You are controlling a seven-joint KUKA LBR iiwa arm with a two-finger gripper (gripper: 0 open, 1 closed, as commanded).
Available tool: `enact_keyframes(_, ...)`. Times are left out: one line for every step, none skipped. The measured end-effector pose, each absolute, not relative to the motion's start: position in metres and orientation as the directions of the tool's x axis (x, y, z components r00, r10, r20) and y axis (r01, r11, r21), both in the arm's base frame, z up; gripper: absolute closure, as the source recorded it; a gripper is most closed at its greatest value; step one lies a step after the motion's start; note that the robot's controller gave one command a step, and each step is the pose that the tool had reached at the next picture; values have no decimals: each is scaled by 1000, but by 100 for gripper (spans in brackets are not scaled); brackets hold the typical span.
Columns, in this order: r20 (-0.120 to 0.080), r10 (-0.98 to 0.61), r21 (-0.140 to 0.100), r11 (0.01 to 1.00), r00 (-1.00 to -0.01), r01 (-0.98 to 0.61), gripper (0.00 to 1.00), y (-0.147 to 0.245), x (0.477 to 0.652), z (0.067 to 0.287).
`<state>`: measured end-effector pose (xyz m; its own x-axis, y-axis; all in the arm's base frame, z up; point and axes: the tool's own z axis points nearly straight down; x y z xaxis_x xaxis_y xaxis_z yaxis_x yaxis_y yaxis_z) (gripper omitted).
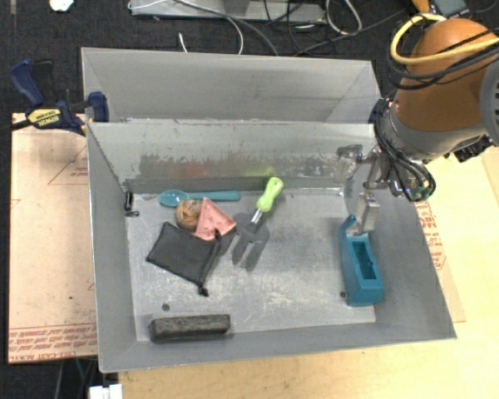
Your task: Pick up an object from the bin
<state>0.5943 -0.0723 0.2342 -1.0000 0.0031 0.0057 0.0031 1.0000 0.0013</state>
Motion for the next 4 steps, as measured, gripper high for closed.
enact_keyframes(-2, 0, 0, 1000, -1000, 0, 0, -72, 595, 239)
enact_keyframes(-3, -36, 1, 999, -999, -36, 0, -2, 573, 198)
enact_keyframes(-14, -12, 0, 1000, -1000, -12, 0, 43, 591, 185)
enact_keyframes(-11, -16, 2, 1000, -1000, -16, 0, 72, 621, 136)
